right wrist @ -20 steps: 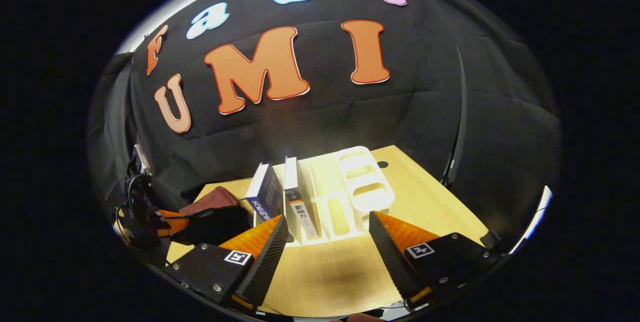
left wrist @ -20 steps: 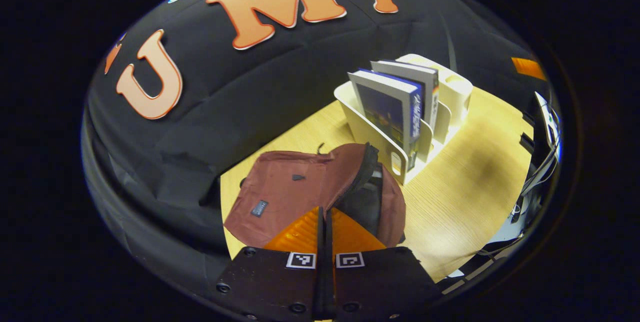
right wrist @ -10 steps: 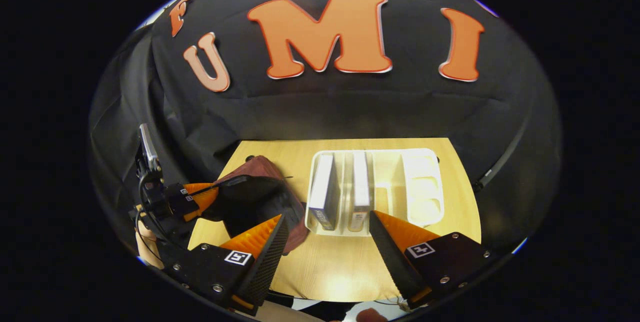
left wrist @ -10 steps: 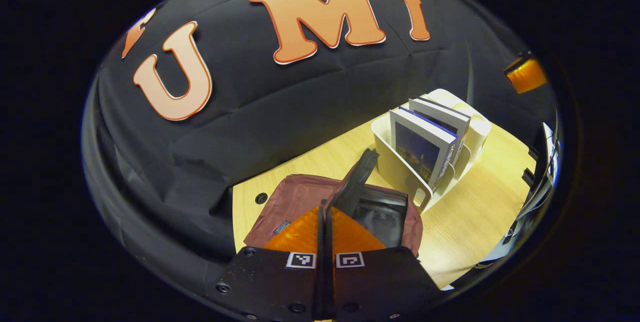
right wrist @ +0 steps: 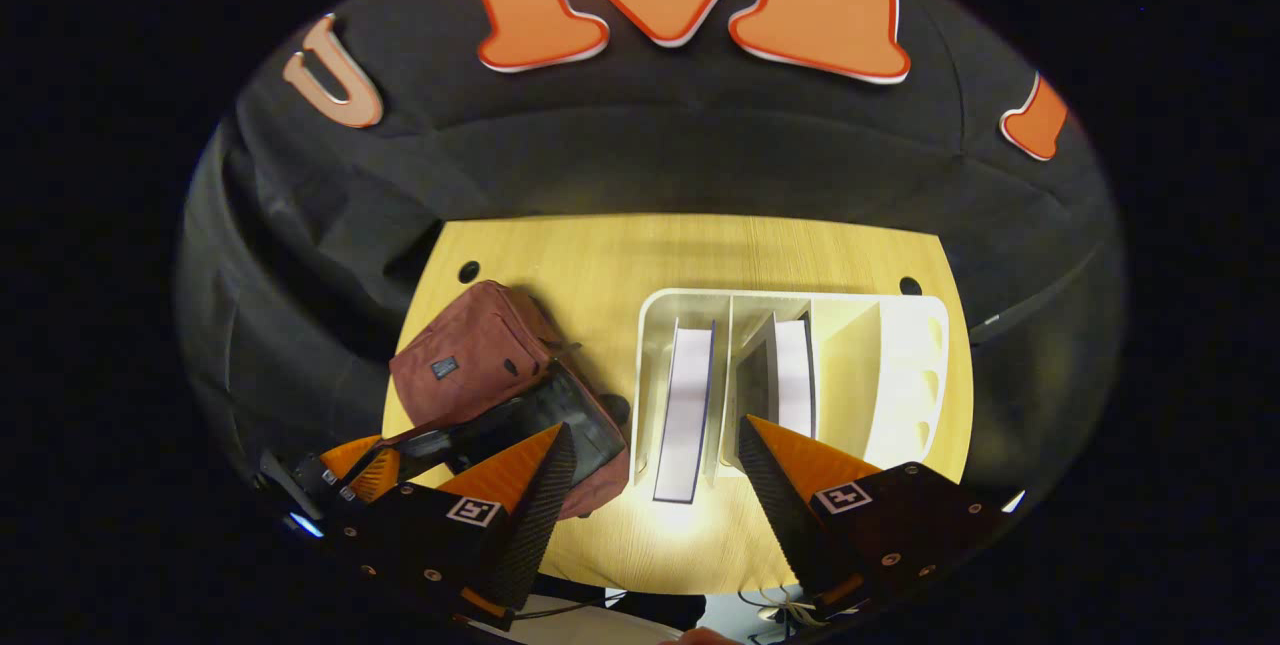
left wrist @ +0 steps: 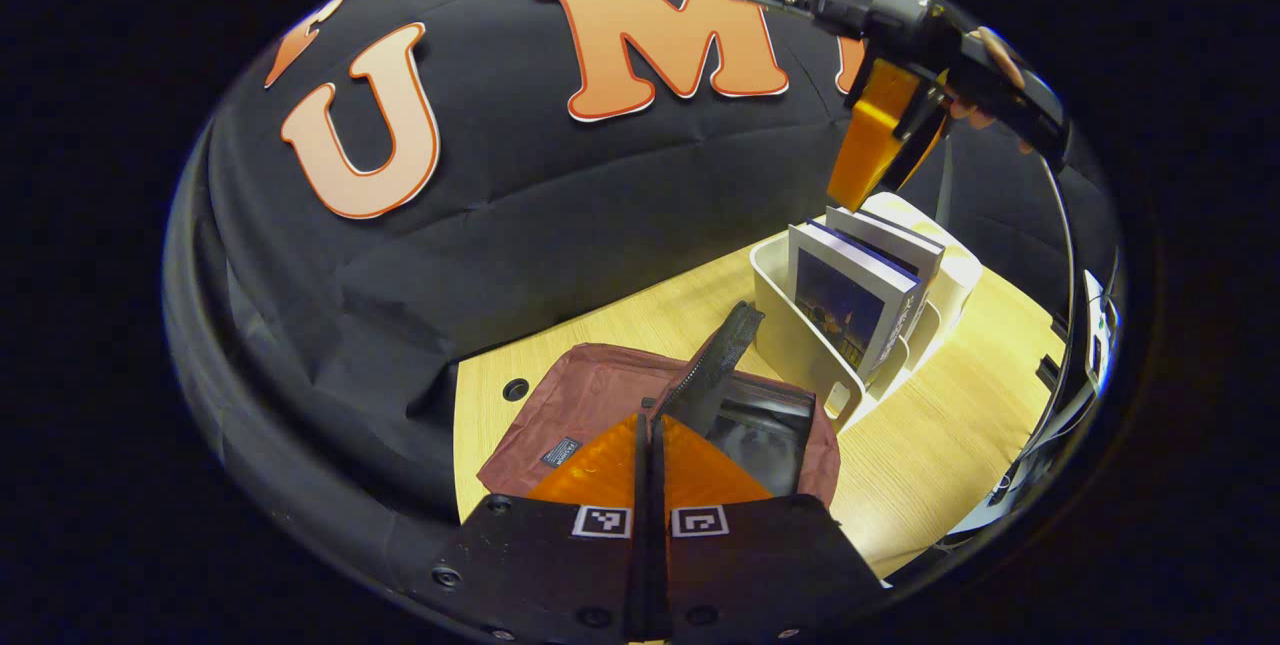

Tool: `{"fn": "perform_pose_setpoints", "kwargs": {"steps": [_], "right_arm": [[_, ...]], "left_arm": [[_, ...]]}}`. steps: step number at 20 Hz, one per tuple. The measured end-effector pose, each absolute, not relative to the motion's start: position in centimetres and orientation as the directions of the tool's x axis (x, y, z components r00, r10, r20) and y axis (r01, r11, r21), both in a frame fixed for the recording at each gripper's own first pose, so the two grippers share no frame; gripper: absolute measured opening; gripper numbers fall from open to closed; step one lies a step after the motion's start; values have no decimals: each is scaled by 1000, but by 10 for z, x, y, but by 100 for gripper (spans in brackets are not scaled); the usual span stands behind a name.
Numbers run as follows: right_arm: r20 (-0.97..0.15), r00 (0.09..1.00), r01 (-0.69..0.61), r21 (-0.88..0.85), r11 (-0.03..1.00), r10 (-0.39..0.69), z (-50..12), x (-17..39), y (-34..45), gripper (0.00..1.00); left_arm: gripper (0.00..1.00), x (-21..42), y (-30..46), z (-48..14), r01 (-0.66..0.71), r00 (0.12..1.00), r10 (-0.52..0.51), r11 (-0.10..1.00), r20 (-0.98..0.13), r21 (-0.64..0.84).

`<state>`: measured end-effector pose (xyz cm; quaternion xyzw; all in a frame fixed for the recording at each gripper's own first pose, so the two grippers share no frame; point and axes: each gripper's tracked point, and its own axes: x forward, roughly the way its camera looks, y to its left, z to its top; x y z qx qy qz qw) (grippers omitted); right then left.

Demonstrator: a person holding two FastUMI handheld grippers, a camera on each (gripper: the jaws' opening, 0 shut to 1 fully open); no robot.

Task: Open the schoolbag, grab two books from the bookshelf and put them into the schoolbag.

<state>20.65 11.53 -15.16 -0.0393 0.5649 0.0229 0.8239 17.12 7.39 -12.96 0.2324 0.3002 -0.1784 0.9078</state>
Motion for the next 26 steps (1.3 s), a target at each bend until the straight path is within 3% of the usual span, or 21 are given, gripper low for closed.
{"fn": "perform_pose_setpoints", "kwargs": {"steps": [9,10,11,12,13,14,15,16,18,19,20,26], "right_arm": [[-971,224,4,-86,996,-85,-226,224,98,97],[-973,213,9,-88,996,-88,-233,224,97,100],[-977,197,13,-84,996,-85,-240,221,97,88],[-980,184,18,-77,997,-80,-246,220,96,87],[-981,175,25,-80,996,-83,-252,221,95,69],[-981,172,31,-81,996,-85,-256,221,93,76],[-981,172,53,-81,995,-89,-259,221,92,51],[-977,193,76,-78,994,-92,-265,224,93,43],[-971,220,88,-80,993,-98,-251,228,93,38],[-969,228,94,-73,993,-93,-248,227,92,48],[-969,233,95,-56,994,-77,-242,225,95,37],[-946,316,63,-57,996,-75,-187,216,101,36]], "left_arm": [[1,175,81,-140,462,743,-186,838,-643,291],[1,175,81,-141,462,742,-186,838,-645,290],[1,175,82,-141,460,742,-184,839,-645,291],[1,175,82,-142,460,741,-182,838,-647,292],[1,175,83,-144,460,740,-180,839,-649,292],[1,173,83,-143,461,737,-179,838,-651,292],[1,173,83,-145,462,735,-177,837,-655,292],[1,172,84,-146,465,732,-176,836,-658,293],[1,172,83,-144,465,736,-175,833,-654,301],[1,173,82,-144,464,737,-172,833,-654,303],[1,172,83,-144,461,738,-169,833,-653,305],[1,167,80,-144,468,736,-176,830,-654,303]]}}
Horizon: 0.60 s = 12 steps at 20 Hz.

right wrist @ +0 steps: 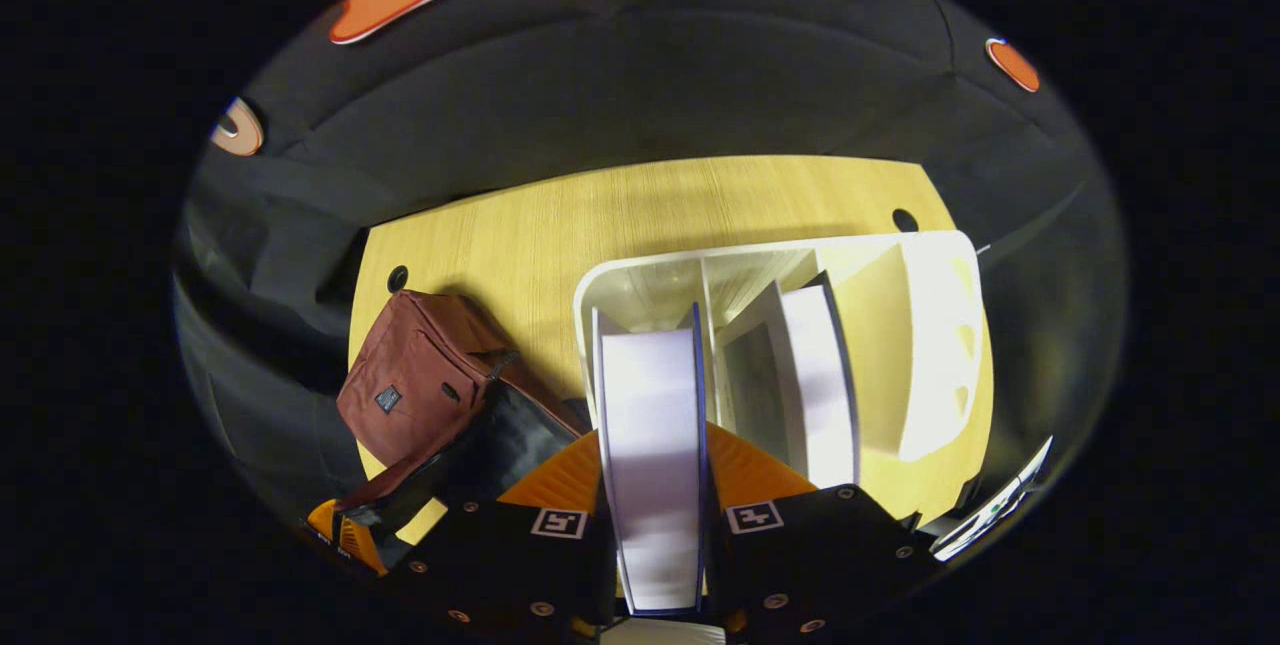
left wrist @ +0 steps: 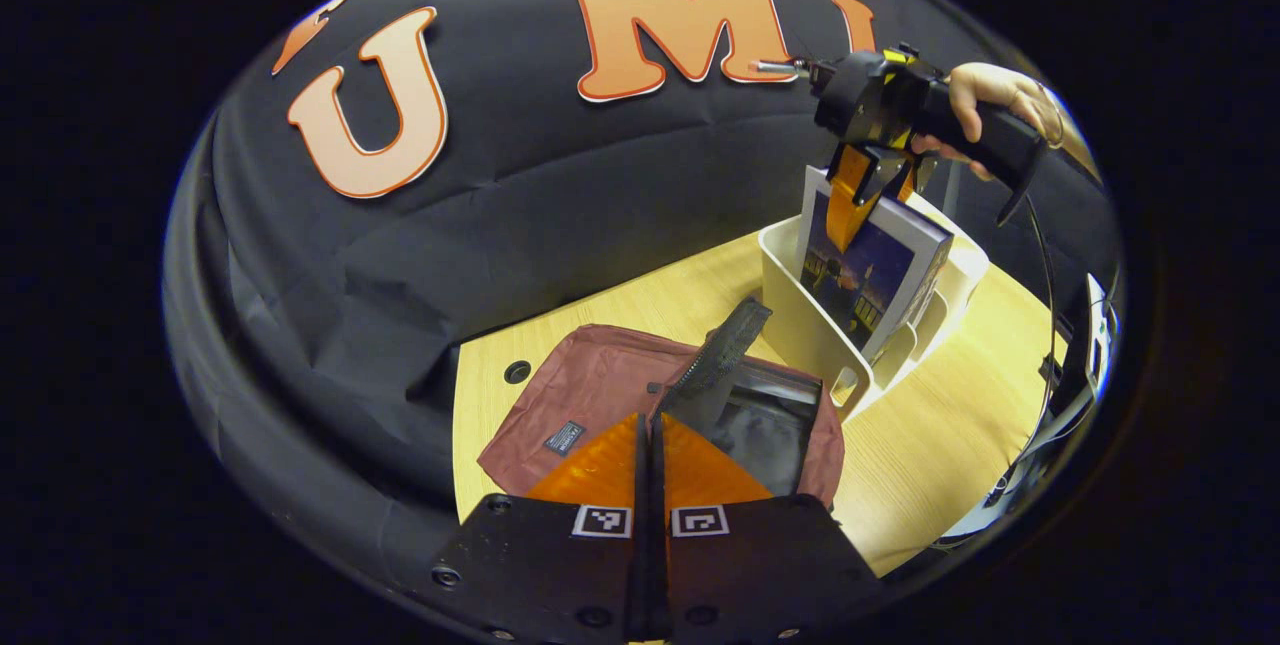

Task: Open the schoolbag, grab two books from the bookshelf and put them into the schoolbag.

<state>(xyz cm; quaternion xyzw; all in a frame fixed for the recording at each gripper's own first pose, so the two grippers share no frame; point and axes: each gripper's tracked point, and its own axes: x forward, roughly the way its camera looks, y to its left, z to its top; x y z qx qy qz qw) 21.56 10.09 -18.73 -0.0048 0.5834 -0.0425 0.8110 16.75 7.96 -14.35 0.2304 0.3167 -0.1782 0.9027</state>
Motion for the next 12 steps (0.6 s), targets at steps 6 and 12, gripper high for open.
{"fn": "perform_pose_setpoints", "kwargs": {"steps": [6,12], "right_arm": [[-888,459,103,19,995,-31,-98,196,107,35],[-779,625,131,175,976,55,-36,147,108,35]], "left_arm": [[1,162,76,-148,474,734,-188,830,-652,294],[1,155,73,-150,517,727,-219,798,-650,310]]}}
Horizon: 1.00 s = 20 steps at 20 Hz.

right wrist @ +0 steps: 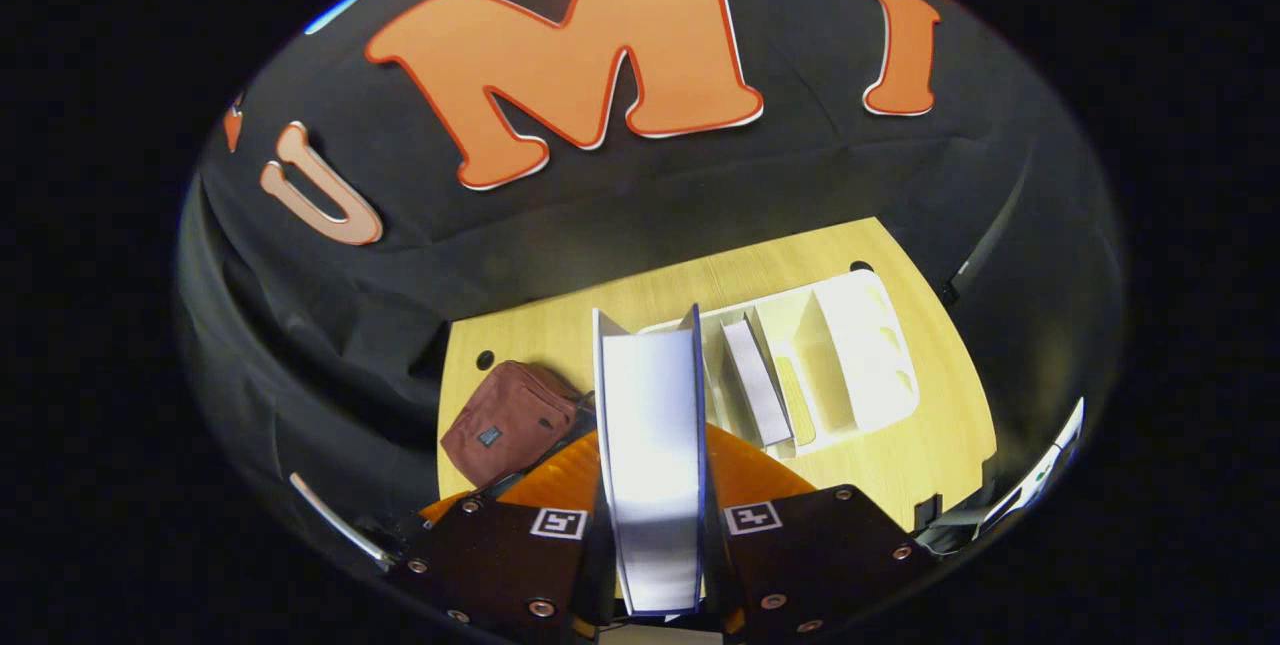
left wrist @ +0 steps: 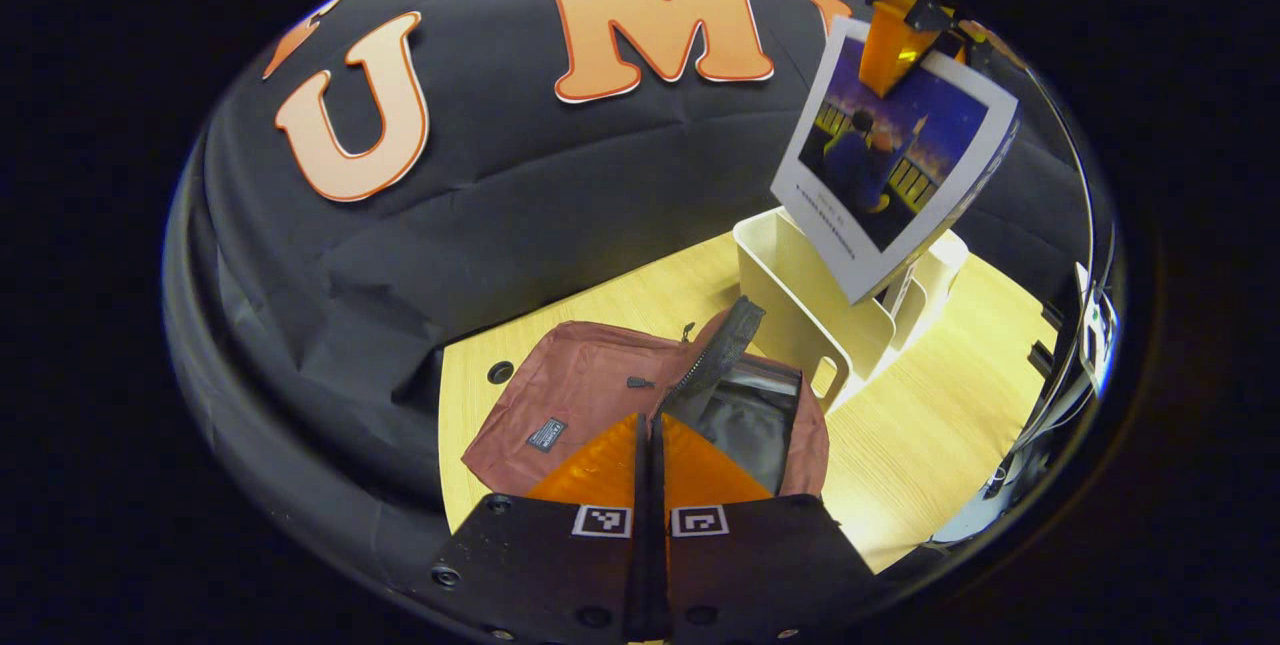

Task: Open the schoolbag, grab two books from the bookshelf and put them into the schoolbag.

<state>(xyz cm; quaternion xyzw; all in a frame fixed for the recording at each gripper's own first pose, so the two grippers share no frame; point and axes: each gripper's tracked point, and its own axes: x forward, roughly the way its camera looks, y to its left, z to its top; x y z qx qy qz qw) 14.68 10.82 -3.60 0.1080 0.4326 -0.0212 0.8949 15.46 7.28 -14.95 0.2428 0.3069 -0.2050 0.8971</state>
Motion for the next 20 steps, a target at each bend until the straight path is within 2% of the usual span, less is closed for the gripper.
{"fn": "perform_pose_setpoints", "kwargs": {"steps": [3,6,11,16,20], "right_arm": [[-737,652,136,348,927,181,-43,114,128,35],[-698,684,171,436,884,212,-73,86,127,35],[-631,701,284,675,681,333,-152,63,150,35],[-634,705,348,700,624,318,-223,66,167,35],[-622,703,351,725,592,345,-258,87,193,35]], "left_arm": [[1,152,69,-152,523,722,-224,796,-655,304],[1,152,65,-150,531,720,-231,791,-654,305],[1,148,55,-145,534,726,-230,783,-648,320],[0,148,52,-140,534,733,-218,771,-644,346],[1,149,50,-140,541,731,-218,762,-647,356]]}}
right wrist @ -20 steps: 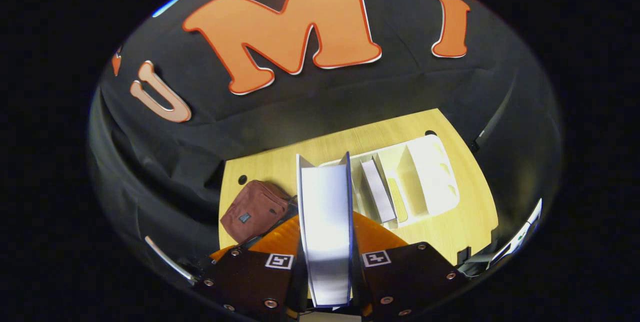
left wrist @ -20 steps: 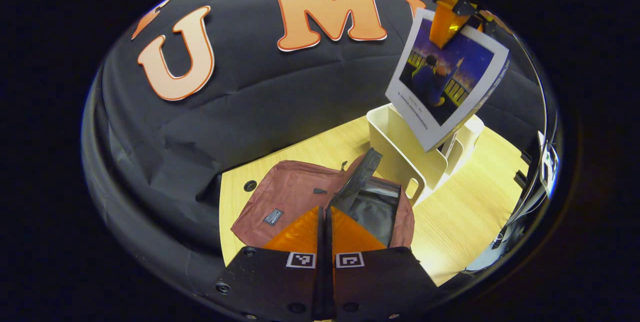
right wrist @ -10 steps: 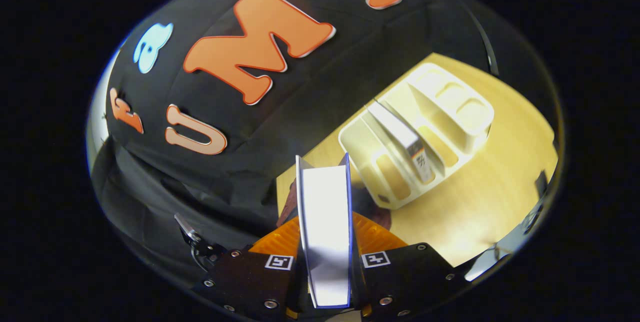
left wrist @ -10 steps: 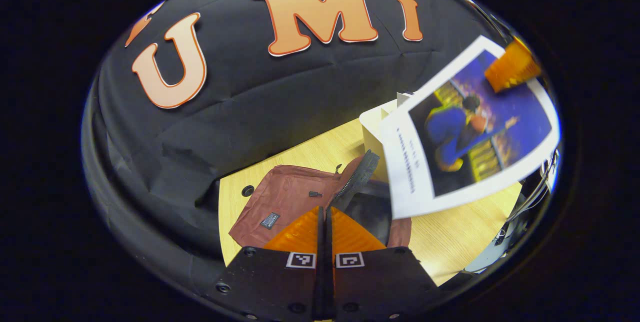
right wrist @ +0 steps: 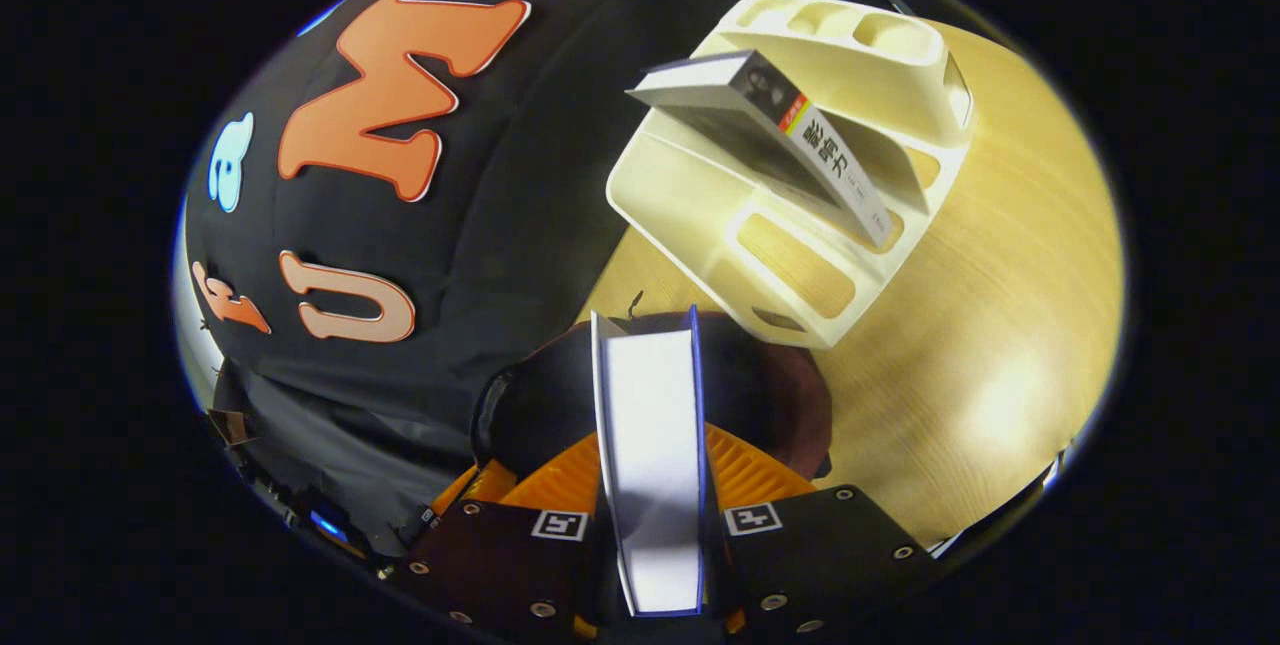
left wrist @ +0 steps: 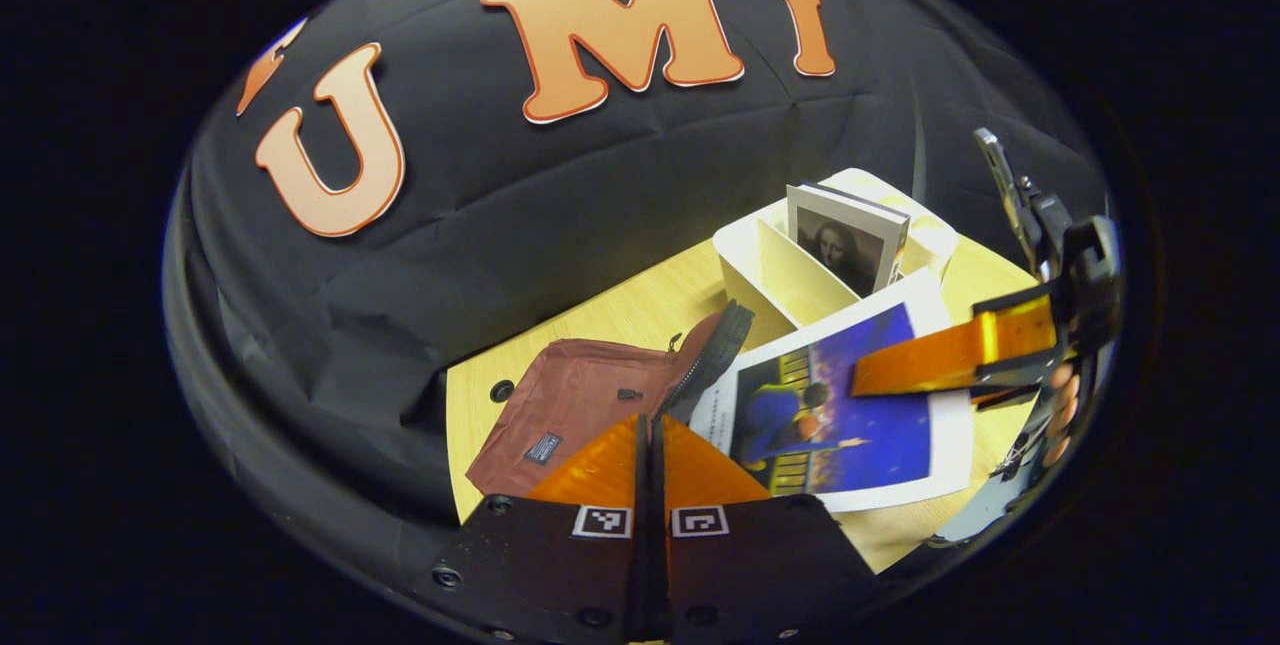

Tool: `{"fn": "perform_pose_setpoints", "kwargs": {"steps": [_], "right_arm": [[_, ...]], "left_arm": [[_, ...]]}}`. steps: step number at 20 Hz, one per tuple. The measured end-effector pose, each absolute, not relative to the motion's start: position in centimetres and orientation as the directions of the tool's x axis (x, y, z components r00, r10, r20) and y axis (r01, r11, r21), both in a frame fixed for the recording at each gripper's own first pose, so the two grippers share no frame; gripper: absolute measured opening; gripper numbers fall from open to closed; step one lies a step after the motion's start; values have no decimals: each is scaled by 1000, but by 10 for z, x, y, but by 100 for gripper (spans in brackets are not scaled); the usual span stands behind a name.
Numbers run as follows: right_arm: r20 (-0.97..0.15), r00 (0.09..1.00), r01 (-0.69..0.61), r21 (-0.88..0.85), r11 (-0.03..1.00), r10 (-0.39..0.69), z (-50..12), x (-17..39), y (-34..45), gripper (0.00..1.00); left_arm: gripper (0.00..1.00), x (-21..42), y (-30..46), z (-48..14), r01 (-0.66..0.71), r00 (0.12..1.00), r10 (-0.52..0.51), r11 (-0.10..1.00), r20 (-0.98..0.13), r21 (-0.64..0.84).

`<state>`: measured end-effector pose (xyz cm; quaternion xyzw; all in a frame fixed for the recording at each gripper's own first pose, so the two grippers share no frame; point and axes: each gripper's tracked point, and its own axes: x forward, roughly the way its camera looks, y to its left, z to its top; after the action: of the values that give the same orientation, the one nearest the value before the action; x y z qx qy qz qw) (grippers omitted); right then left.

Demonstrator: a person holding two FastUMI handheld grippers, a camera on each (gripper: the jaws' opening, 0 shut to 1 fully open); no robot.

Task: Open the schoolbag, grab two books from the bookshelf and put them into the schoolbag.

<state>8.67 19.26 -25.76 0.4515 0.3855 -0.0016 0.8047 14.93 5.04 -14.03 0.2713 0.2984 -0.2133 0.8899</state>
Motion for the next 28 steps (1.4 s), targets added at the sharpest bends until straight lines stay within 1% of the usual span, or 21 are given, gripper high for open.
{"fn": "perform_pose_setpoints", "kwargs": {"steps": [4,10,12,13,14,15,17,18,20,21,22,23,25,28], "right_arm": [[-599,730,330,731,597,329,-277,115,210,35],[-607,722,322,720,614,333,-319,141,254,35],[-604,717,333,735,591,348,-327,147,271,35],[-595,727,329,740,586,344,-330,149,276,46],[-590,735,323,738,592,333,-334,152,280,35],[-596,734,318,725,611,326,-340,153,284,35],[-615,715,332,717,613,333,-346,158,291,36],[-634,706,342,694,633,314,-351,158,286,37],[-699,669,374,612,697,255,-368,153,269,46],[-731,639,391,577,717,240,-375,144,260,59],[-747,618,397,566,723,245,-377,138,255,66],[-760,601,397,551,734,246,-376,133,249,84],[-782,580,400,516,757,227,-379,126,238,97],[-779,588,389,509,768,219,-370,122,217,97]], "left_arm": [[1,150,47,-136,558,730,-237,749,-641,357],[0,155,34,-131,591,717,-279,729,-638,345],[1,155,26,-127,607,715,-295,712,-634,354],[0,155,20,-127,615,712,-307,708,-632,349],[0,159,17,-129,621,709,-313,702,-632,348],[1,161,15,-128,623,708,-314,699,-632,351],[1,164,17,-130,626,704,-313,698,-637,348],[1,165,21,-132,623,702,-308,703,-643,343],[0,165,25,-136,618,696,-307,717,-650,323],[1,165,29,-136,612,697,-304,724,-650,317],[1,164,32,-136,610,695,-303,728,-652,312],[1,165,34,-137,606,696,-298,733,-653,311],[0,164,38,-137,597,698,-289,739,-655,310],[1,161,41,-139,587,695,-281,753,-662,296]]}}
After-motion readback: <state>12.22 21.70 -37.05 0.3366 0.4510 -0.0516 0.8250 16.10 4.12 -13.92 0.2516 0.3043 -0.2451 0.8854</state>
